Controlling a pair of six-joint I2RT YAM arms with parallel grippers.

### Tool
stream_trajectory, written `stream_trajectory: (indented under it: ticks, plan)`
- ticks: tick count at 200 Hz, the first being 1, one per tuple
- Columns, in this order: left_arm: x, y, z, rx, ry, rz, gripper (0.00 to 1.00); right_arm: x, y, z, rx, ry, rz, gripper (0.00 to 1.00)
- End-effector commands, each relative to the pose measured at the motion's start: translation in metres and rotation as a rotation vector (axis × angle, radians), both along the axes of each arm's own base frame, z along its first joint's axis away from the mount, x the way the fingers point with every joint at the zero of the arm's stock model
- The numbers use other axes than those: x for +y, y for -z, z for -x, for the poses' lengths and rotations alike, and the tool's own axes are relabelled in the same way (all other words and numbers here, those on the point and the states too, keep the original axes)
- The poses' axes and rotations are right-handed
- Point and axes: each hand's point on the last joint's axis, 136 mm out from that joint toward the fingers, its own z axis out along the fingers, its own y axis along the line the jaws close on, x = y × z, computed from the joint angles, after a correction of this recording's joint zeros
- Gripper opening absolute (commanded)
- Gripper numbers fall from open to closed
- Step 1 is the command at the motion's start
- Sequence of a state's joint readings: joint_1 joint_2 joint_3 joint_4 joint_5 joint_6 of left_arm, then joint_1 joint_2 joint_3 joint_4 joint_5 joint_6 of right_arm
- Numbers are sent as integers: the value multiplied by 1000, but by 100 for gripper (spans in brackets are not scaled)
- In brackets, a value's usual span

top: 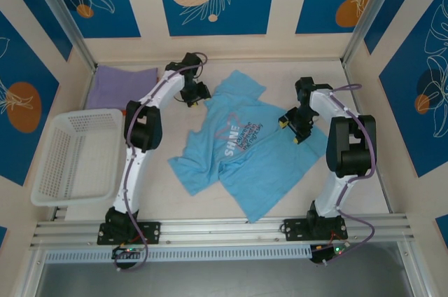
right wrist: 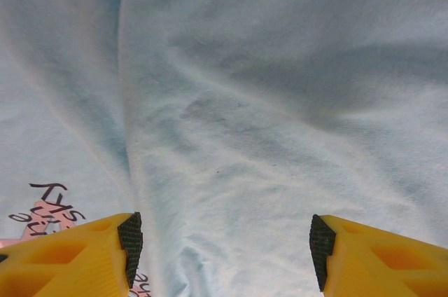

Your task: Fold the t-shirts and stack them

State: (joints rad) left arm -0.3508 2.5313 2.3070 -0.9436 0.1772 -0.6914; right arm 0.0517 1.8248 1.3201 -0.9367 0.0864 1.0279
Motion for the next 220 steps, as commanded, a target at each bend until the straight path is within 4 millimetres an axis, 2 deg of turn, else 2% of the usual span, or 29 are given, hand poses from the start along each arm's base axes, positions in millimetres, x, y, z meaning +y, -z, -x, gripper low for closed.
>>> stream_trajectory:
  ticks: [1,21,63,104,119,126,146,173,196,209,220]
  plan:
    - [-7,-14,-12,-29,0,73,44,-7,0,5,36,21,27,66]
    - [-15,-7,-14,-20,-5,115,38,-15,1,7,54,43,39,66]
    - [-30,-4,-18,-28,-1,171,37,-35,1,9,57,68,60,66]
    - [-25,6,-16,-13,-6,137,16,-45,7,9,63,101,51,66]
    - [-23,7,-17,-21,-5,120,0,-47,11,8,74,108,48,66]
    - [-21,5,-19,-33,-8,110,0,-49,13,6,78,109,48,65]
    - [-12,-22,-29,-120,-11,66,0,-53,21,2,96,118,40,64]
    - [16,-86,-43,-317,-43,-41,0,-57,31,-6,111,133,15,62]
    - [45,-139,-44,-442,-103,-137,0,-54,33,-20,92,114,-5,61]
    - [59,-159,-42,-478,-131,-183,0,-51,34,-30,80,101,-17,60]
    - [68,-167,-40,-493,-143,-226,0,-48,36,-38,69,87,-29,60]
